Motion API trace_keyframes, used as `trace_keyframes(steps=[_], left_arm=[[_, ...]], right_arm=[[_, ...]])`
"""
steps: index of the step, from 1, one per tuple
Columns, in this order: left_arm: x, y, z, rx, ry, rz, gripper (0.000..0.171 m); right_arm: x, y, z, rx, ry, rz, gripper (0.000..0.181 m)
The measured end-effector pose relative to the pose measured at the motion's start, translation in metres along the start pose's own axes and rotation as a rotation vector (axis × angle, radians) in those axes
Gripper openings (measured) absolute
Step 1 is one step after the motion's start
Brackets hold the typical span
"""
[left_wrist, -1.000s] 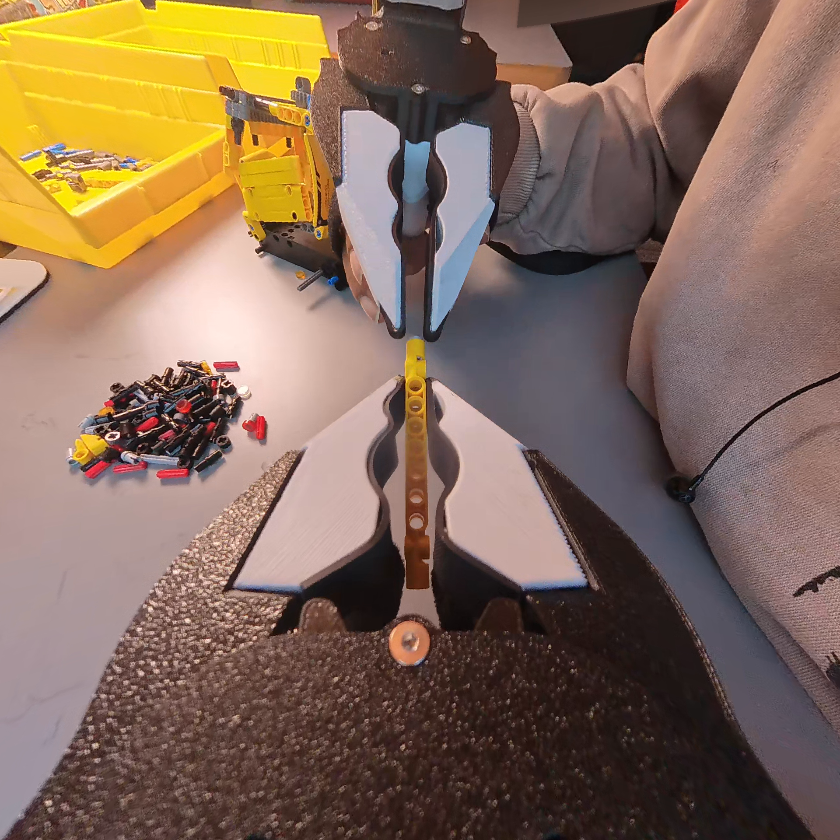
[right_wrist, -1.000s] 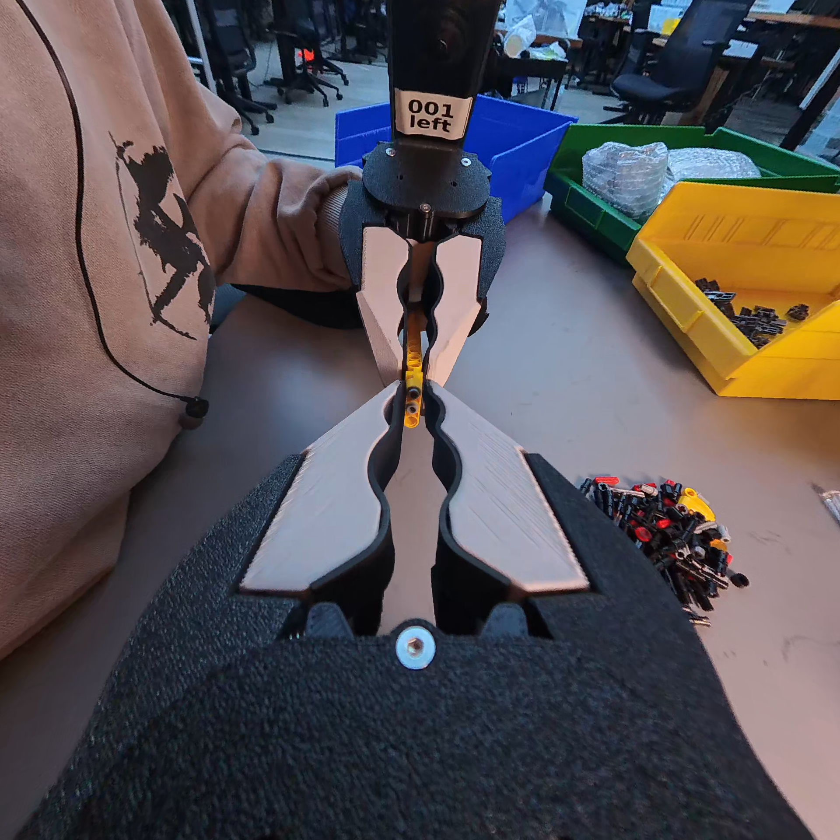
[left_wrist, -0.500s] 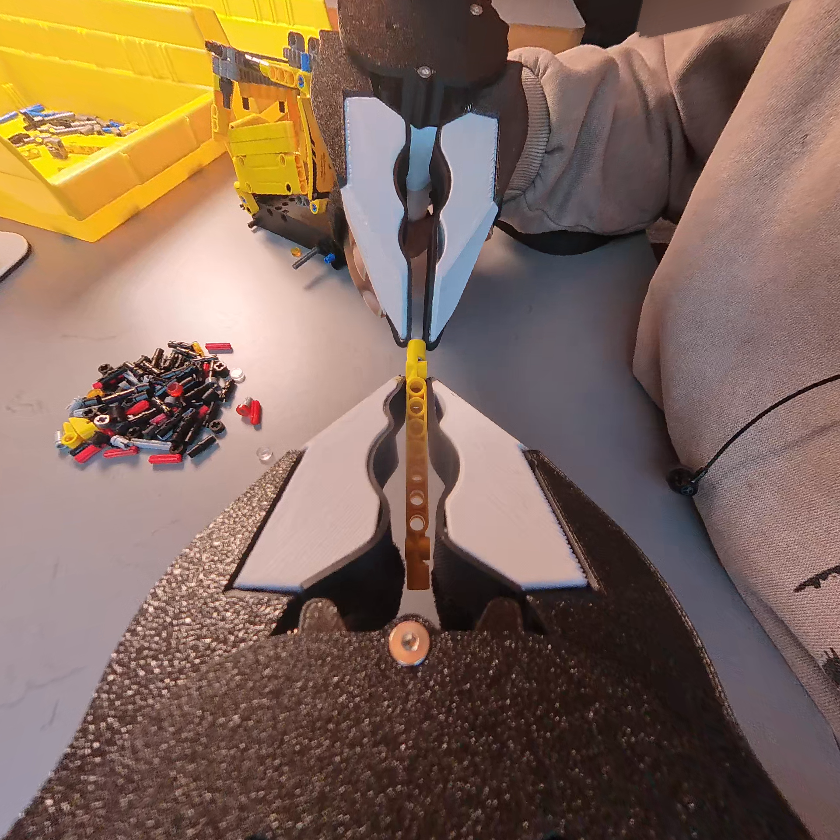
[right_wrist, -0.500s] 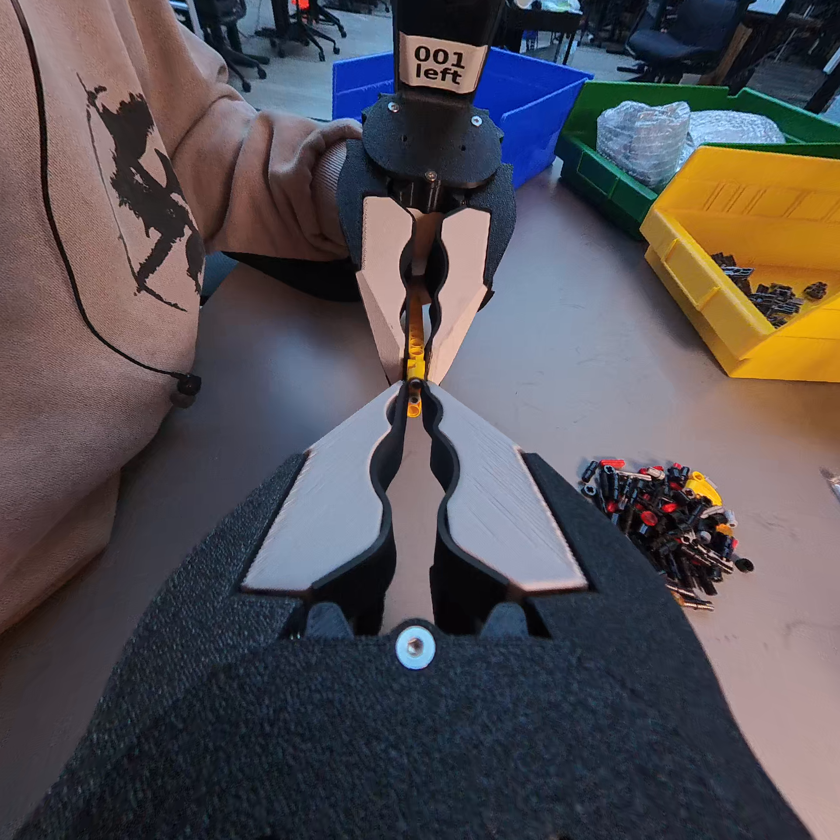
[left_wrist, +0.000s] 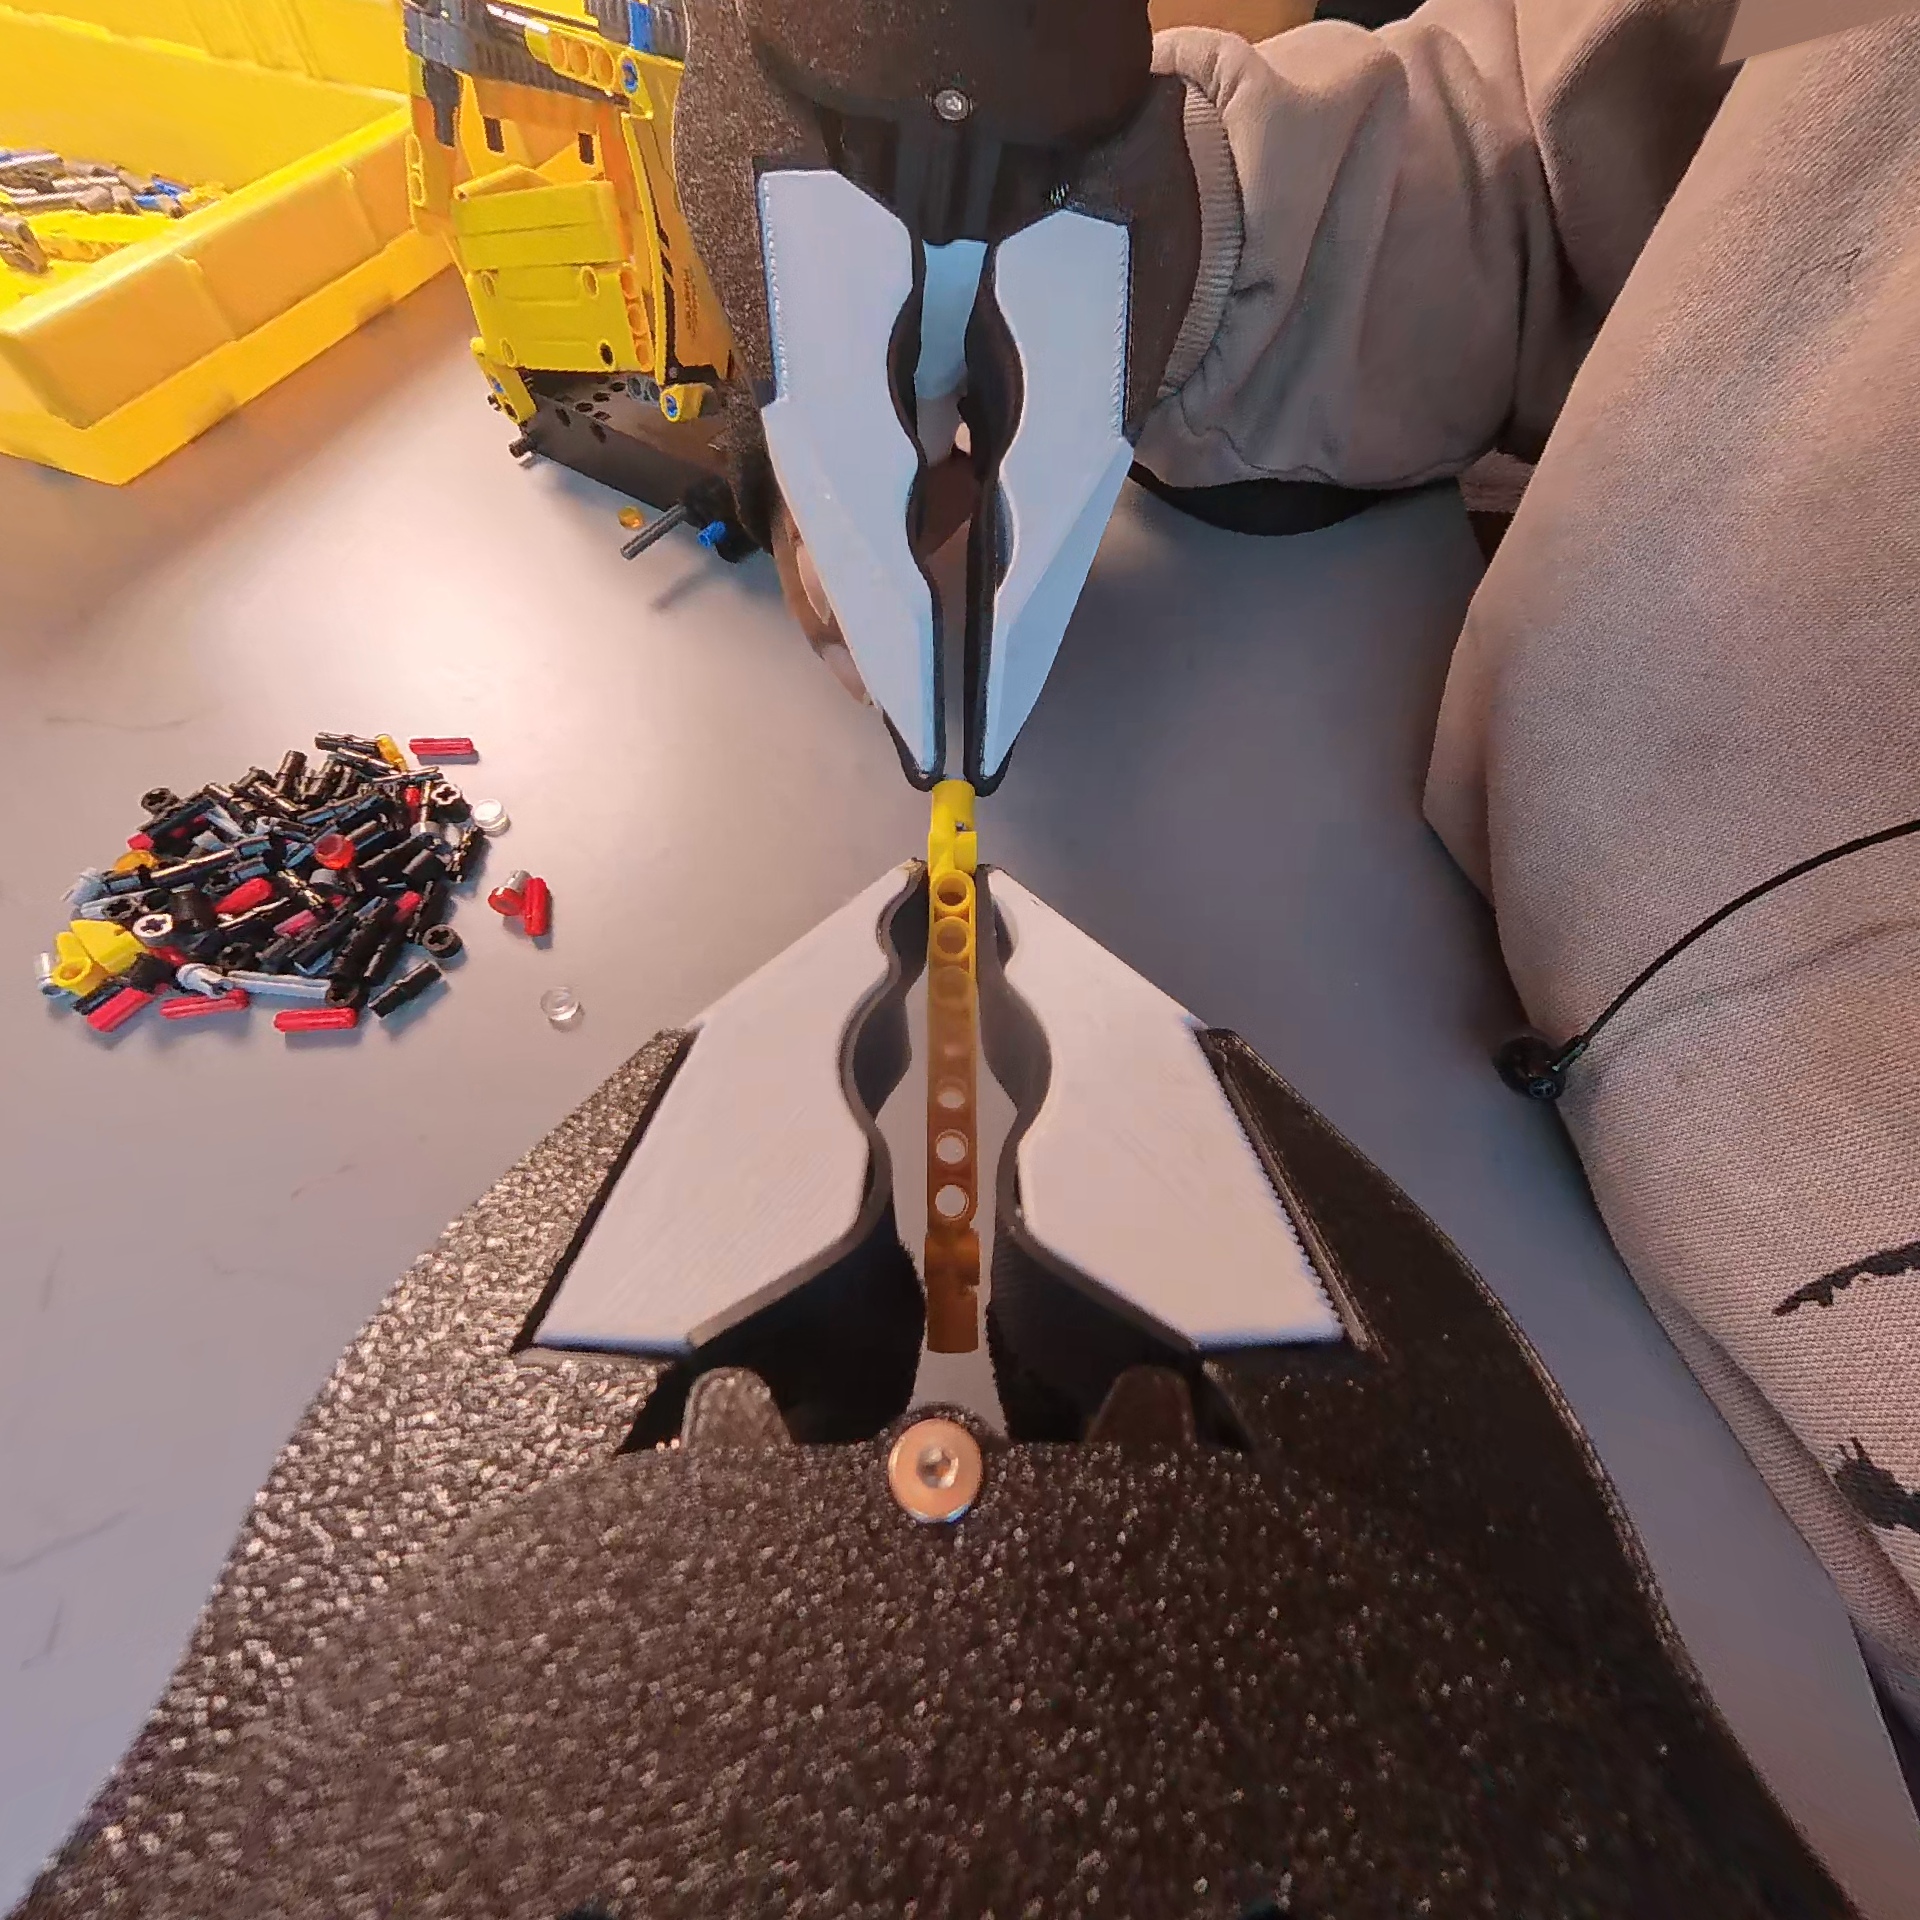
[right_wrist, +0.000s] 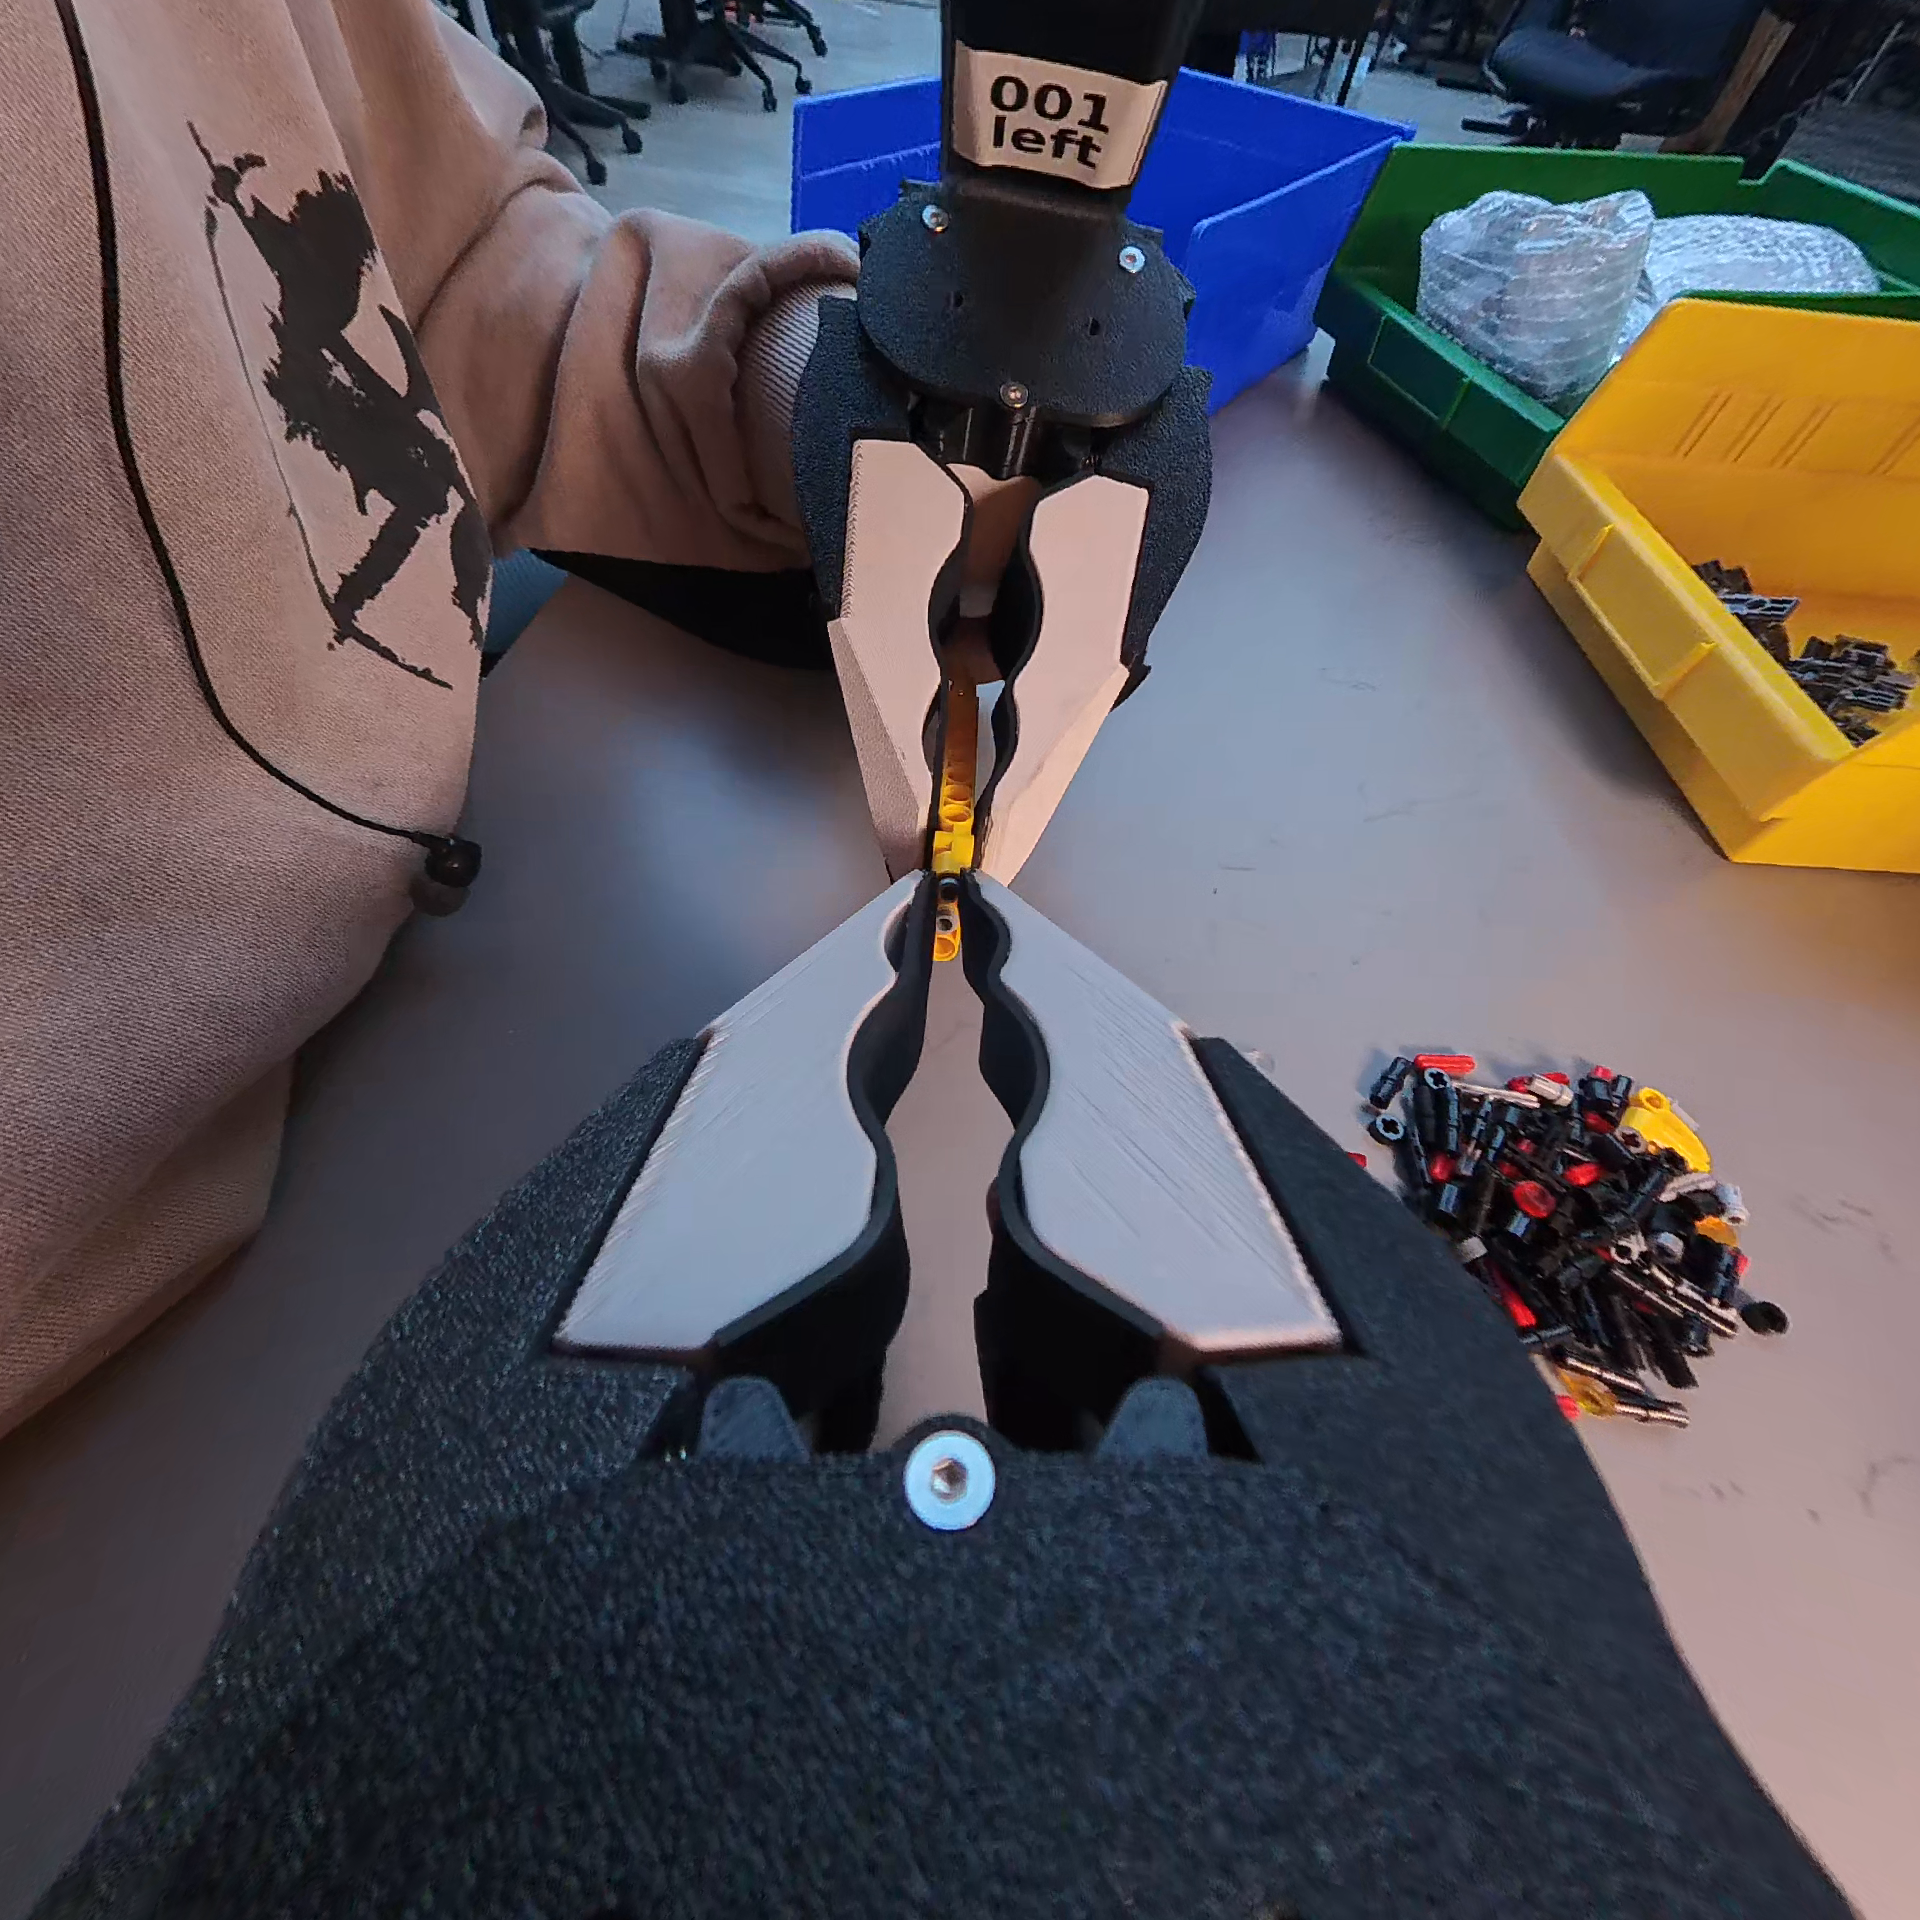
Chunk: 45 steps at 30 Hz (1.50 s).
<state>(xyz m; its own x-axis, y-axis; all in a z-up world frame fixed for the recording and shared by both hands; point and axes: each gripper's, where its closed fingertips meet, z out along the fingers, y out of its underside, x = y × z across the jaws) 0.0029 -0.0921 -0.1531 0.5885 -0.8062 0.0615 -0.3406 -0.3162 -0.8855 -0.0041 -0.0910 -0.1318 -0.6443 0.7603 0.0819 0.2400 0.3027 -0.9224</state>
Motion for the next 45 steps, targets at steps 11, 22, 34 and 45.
trace_keyframes(steps=[11, 22, 34, 45], left_arm=[[-0.01, -0.01, -0.014, 0.088, -0.009, -0.062, 0.006], [-0.01, -0.014, -0.017, 0.123, -0.022, -0.038, 0.006], [-0.004, -0.009, -0.011, 0.088, 0.002, -0.025, 0.006], [0.004, 0.002, -0.003, 0.013, 0.031, 0.002, 0.006]], right_arm=[[-0.007, -0.014, -0.004, 0.1, -0.044, 0.027, 0.0], [0.013, -0.022, -0.012, 0.179, 0.056, 0.081, 0.005], [0.009, -0.014, 0.0, 0.123, 0.057, 0.064, 0.002], [-0.001, -0.005, 0.006, 0.047, 0.021, 0.013, 0.003]])
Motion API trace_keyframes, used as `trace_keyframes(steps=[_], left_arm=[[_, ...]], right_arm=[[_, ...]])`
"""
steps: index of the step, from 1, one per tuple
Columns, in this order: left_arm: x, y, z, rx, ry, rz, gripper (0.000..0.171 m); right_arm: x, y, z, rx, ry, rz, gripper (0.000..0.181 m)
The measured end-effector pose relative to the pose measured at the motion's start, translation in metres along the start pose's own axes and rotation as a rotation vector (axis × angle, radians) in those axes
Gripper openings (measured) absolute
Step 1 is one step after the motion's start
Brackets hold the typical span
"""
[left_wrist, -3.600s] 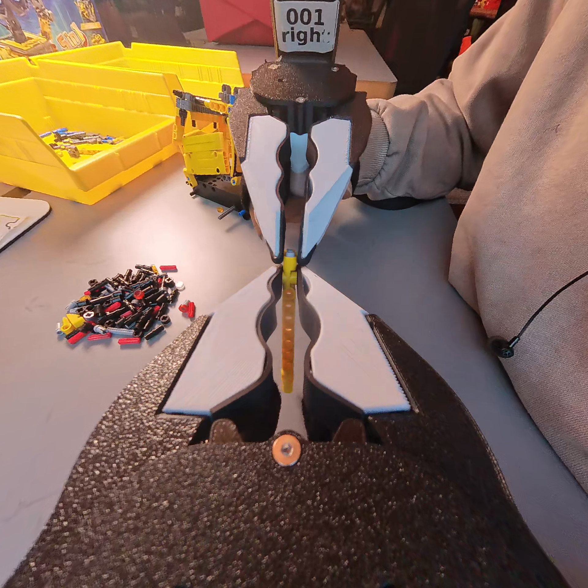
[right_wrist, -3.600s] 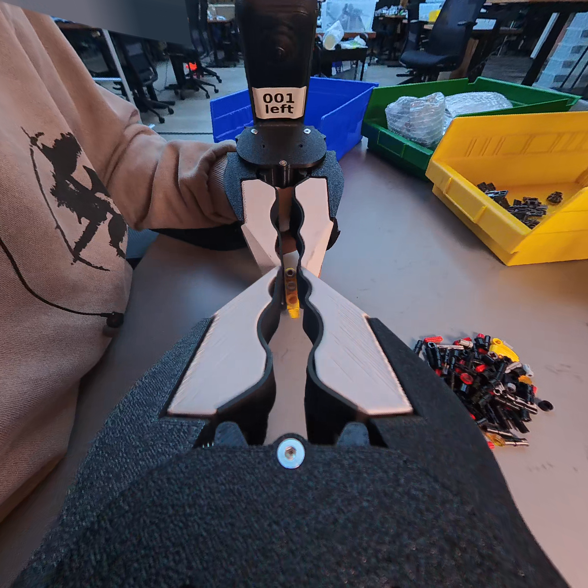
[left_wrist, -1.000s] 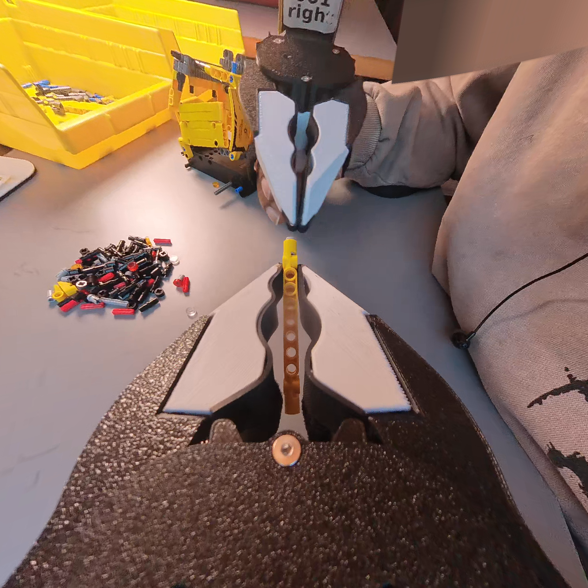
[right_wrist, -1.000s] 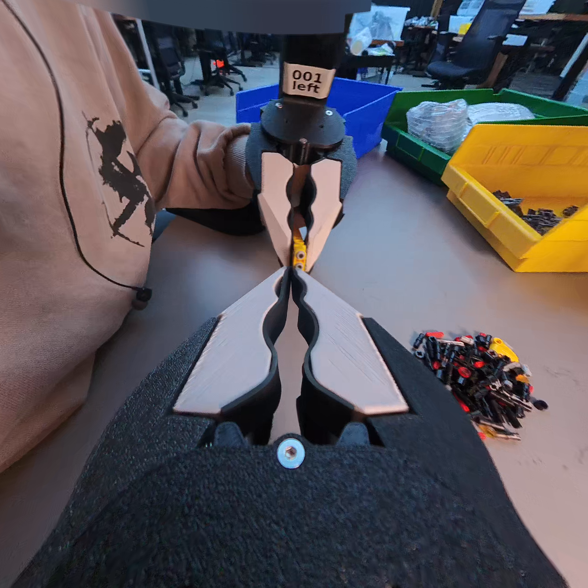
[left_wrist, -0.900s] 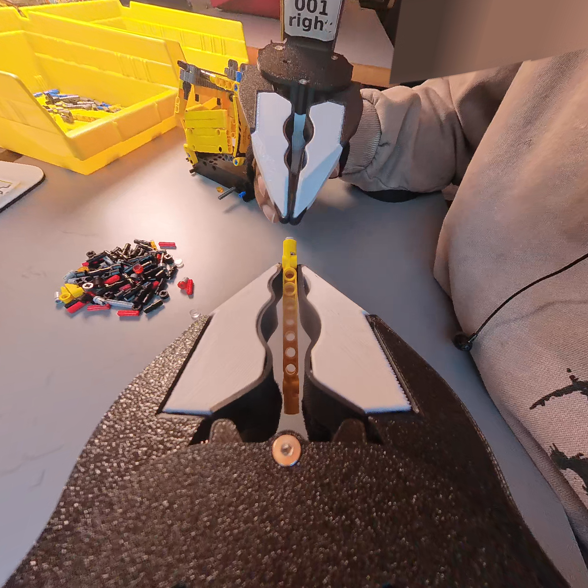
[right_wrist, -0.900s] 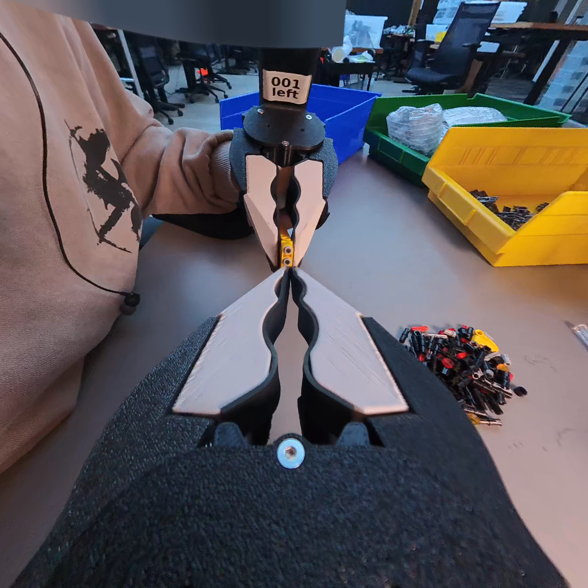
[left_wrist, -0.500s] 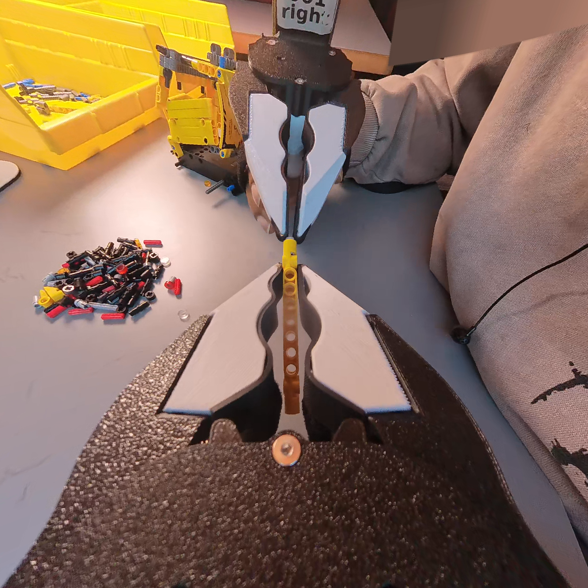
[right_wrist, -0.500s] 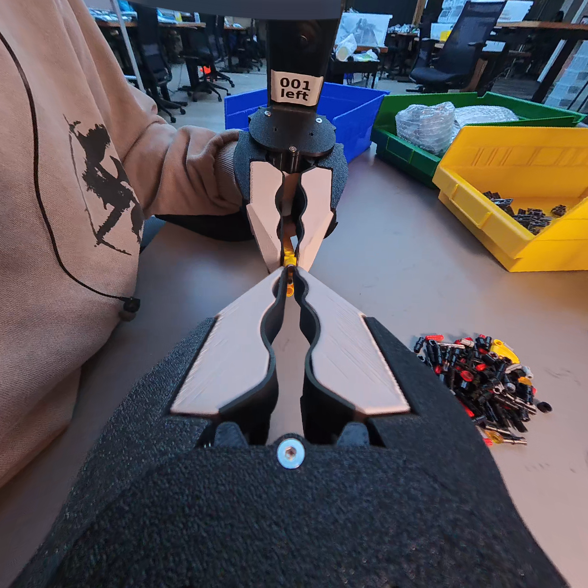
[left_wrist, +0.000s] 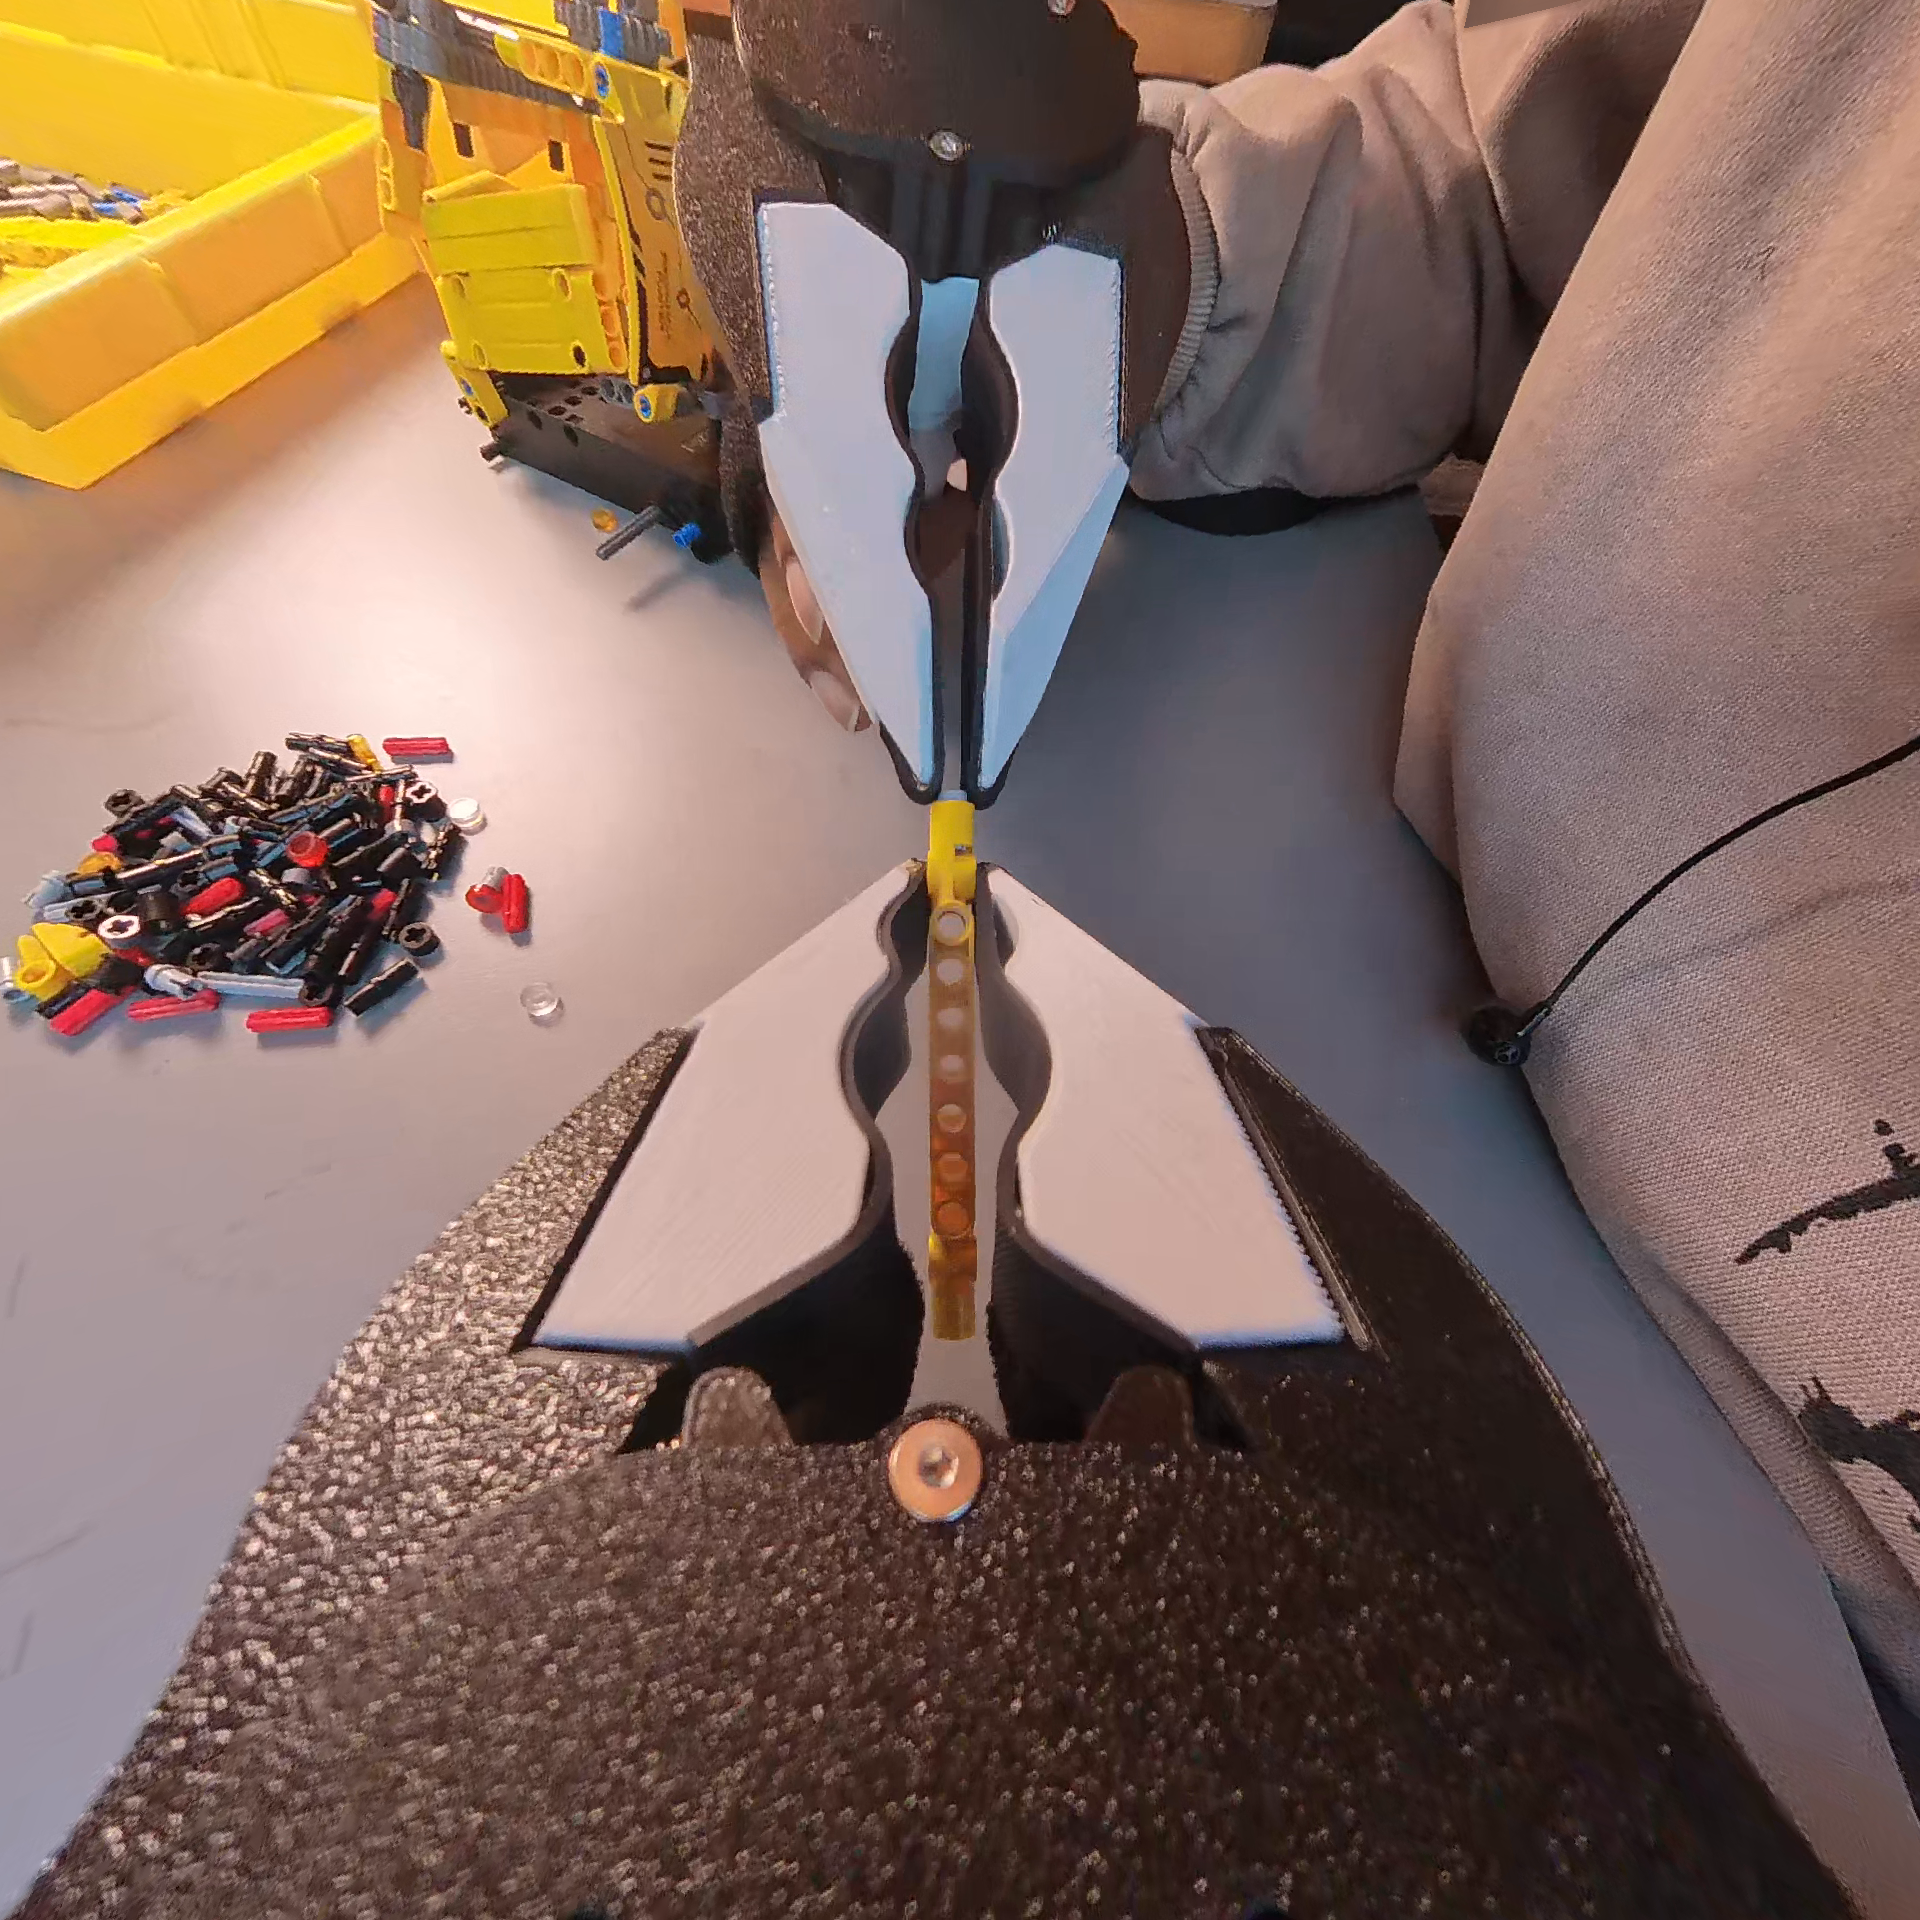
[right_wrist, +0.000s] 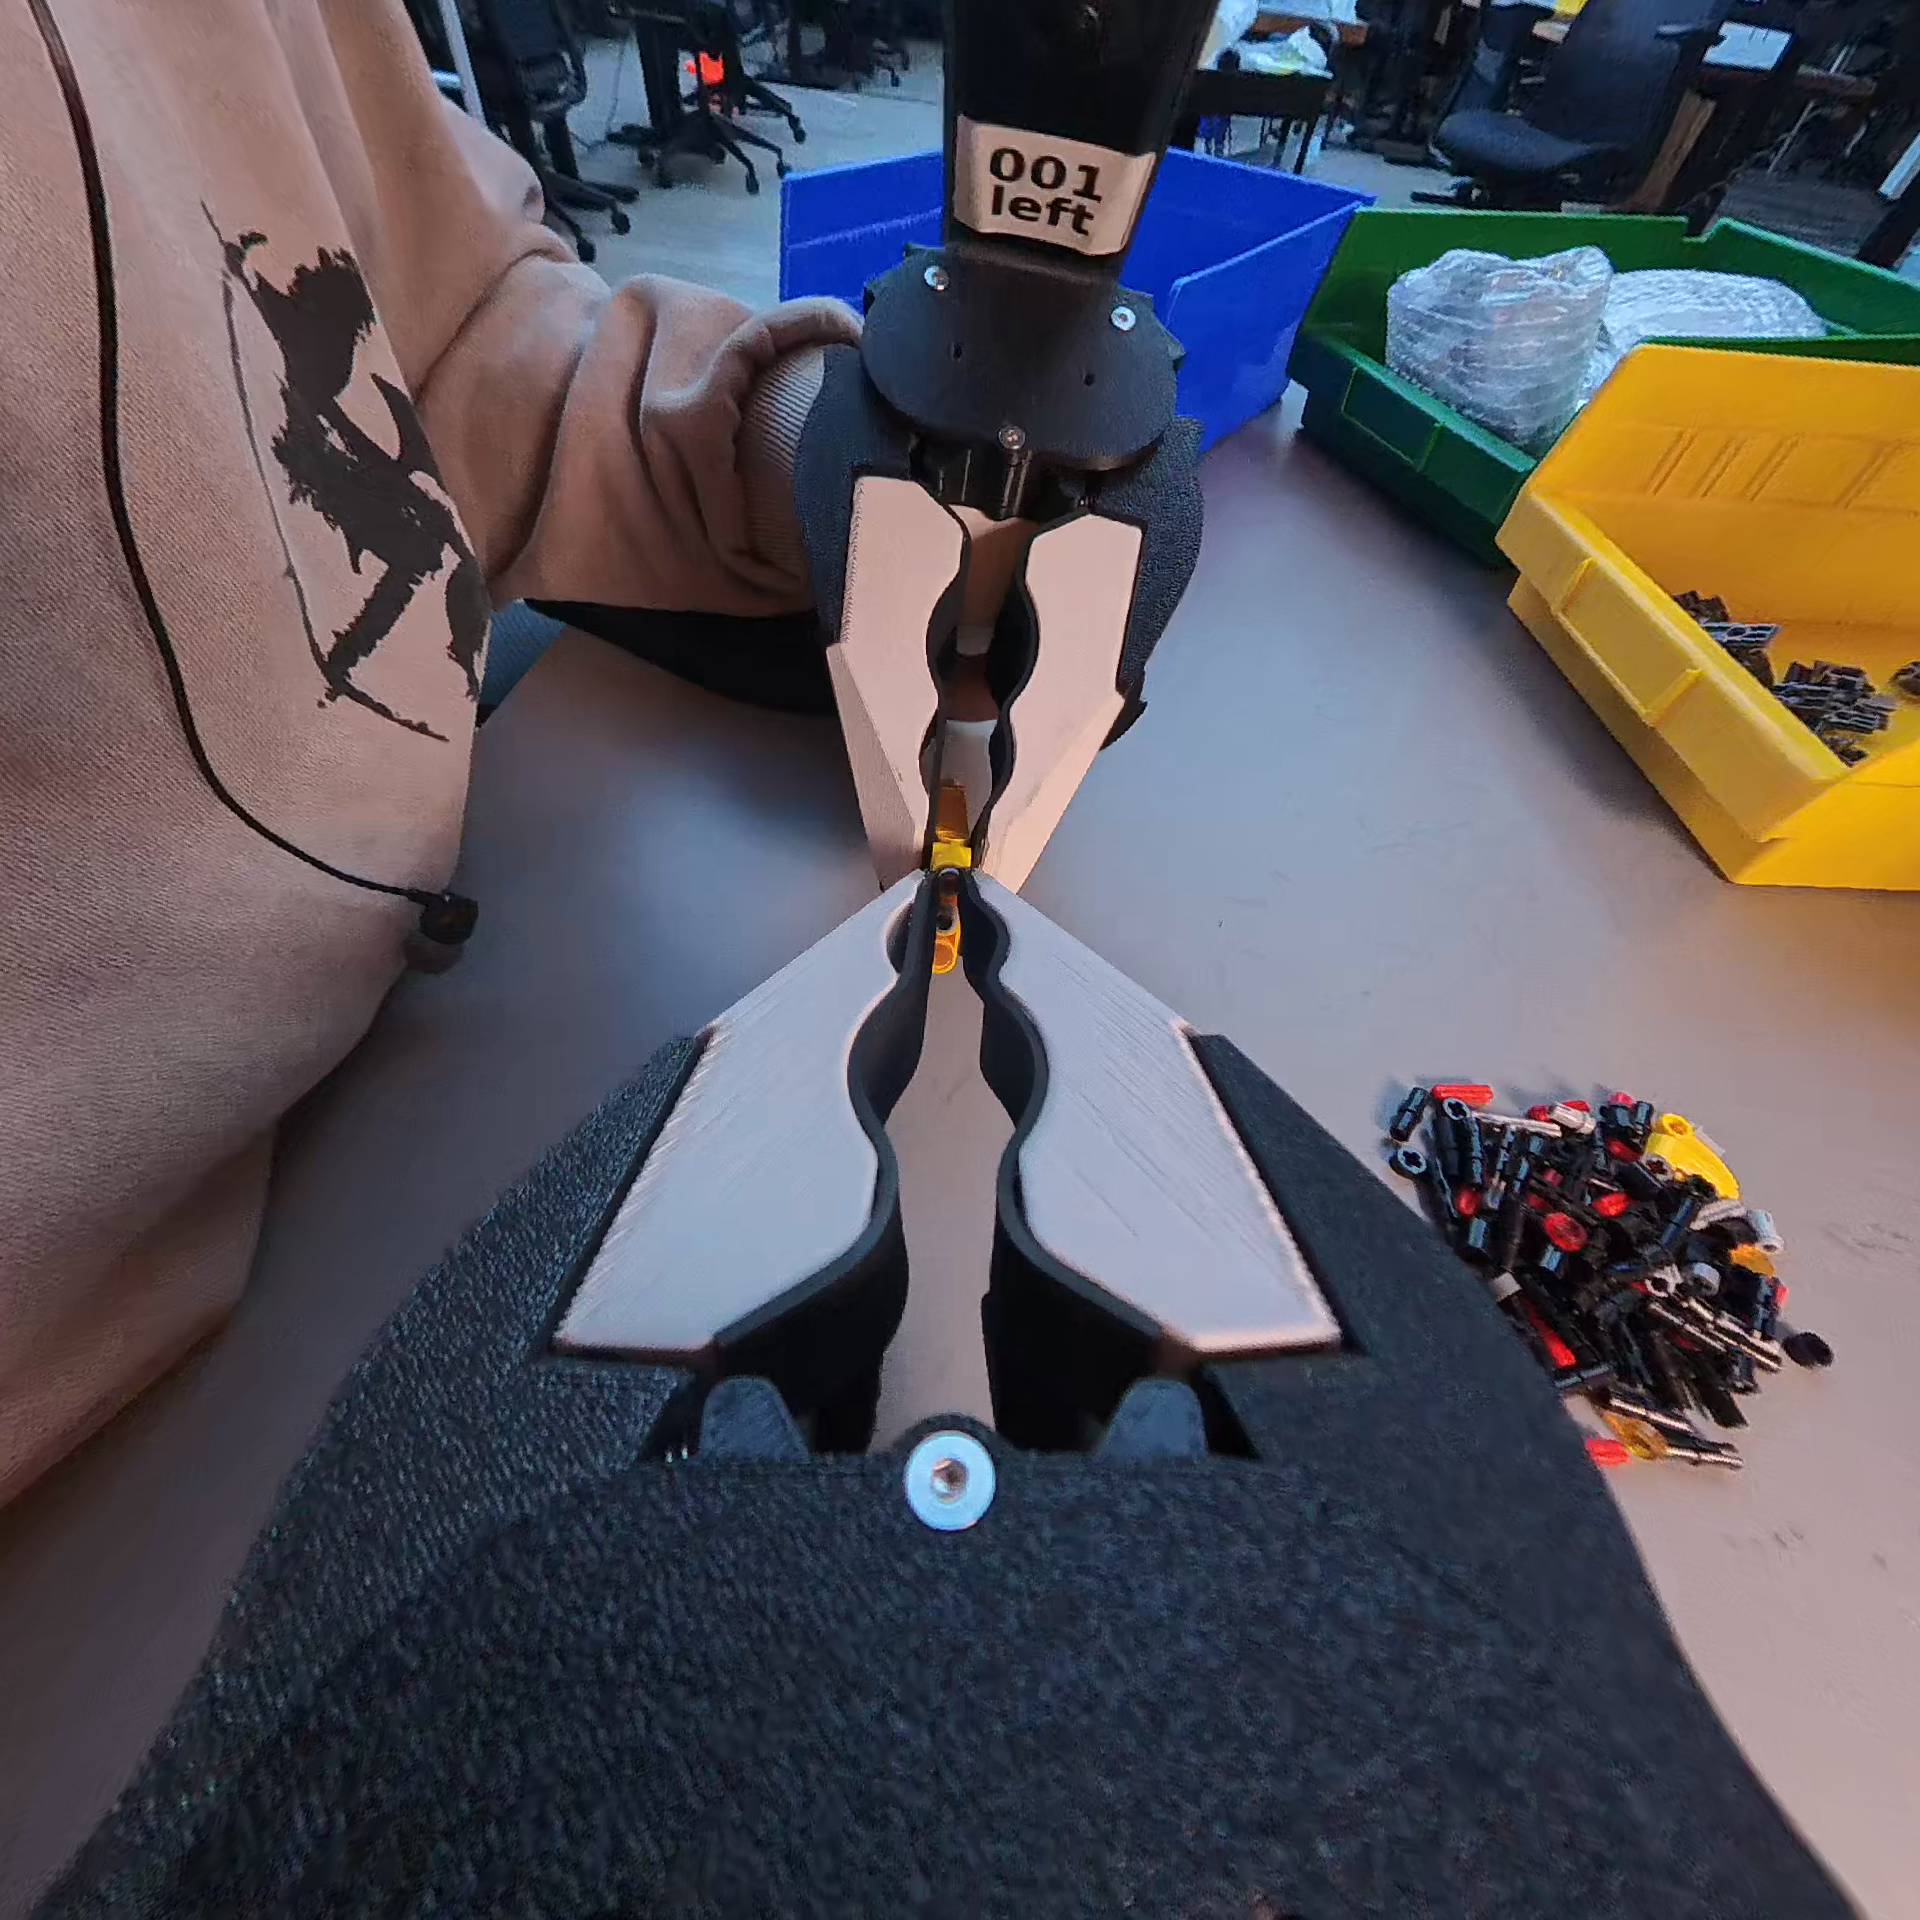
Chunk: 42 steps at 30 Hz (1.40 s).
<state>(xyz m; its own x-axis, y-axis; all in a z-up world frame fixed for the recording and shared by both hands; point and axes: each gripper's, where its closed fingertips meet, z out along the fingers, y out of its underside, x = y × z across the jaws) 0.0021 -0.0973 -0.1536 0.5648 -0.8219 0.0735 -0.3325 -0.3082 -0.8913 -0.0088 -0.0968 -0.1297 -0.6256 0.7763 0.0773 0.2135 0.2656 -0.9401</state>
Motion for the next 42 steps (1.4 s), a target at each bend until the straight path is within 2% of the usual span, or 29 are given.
trace_keyframes(steps=[4, 7, 11, 14, 16, 17, 21, 24, 29, 33, 36, 38, 40, 42], left_arm=[[0.003, 0.0, 0.002, 0.001, 0.018, 0.002, 0.006], [-0.011, -0.002, -0.006, 0.029, -0.04, -0.022, 0.007], [-0.02, -0.007, -0.017, 0.089, -0.071, -0.047, 0.007], [-0.018, -0.017, -0.017, 0.149, -0.056, -0.042, 0.007], [-0.015, -0.019, -0.015, 0.158, -0.049, -0.023, 0.007], [-0.013, -0.02, -0.014, 0.161, -0.046, -0.014, 0.007], [-0.007, -0.02, -0.01, 0.14, -0.04, 0.012, 0.007], [0.001, -0.027, -0.013, 0.179, -0.007, 0.024, 0.007], [-0.005, -0.035, -0.019, 0.21, -0.076, 0.043, 0.009], [-0.037, -0.048, -0.043, 0.323, -0.259, -0.008, 0.019], [-0.058, -0.053, -0.062, 0.403, -0.354, -0.101, 0.026], [-0.068, -0.05, -0.067, 0.402, -0.407, -0.133, 0.028], [-0.072, -0.046, -0.069, 0.38, -0.451, -0.124, 0.03], [-0.075, -0.044, -0.068, 0.359, -0.482, -0.111, 0.031]], right_arm=[[-0.004, 0.002, -0.001, -0.023, -0.013, -0.036, 0.001], [-0.011, -0.015, -0.008, 0.073, -0.075, 0.016, 0.0], [0.016, -0.018, -0.022, 0.092, 0.062, 0.013, 0.0], [0.02, -0.01, -0.021, 0.056, 0.083, 0.024, 0.001], [0.015, -0.008, -0.013, 0.047, 0.073, 0.033, 0.017], [0.012, -0.007, -0.008, 0.039, 0.064, 0.044, 0.019], [0.007, -0.007, 0.001, 0.016, 0.065, 0.033, 0.014], [0.002, -0.016, -0.002, 0.044, 0.035, 0.052, 0.007], [0.005, -0.03, -0.013, 0.015, 0.091, -0.007, 0.007], [0.027, -0.065, -0.056, 0.039, 0.257, -0.056, 0.006], [0.061, -0.097, -0.119, 0.048, 0.523, -0.126, 0.006], [0.087, -0.112, -0.169, 0.046, 0.708, -0.121, 0.006], [0.119, -0.107, -0.219, -0.023, 0.891, -0.124, 0.006], [0.163, -0.079, -0.267, -0.173, 1.07, -0.109, 0.007]])
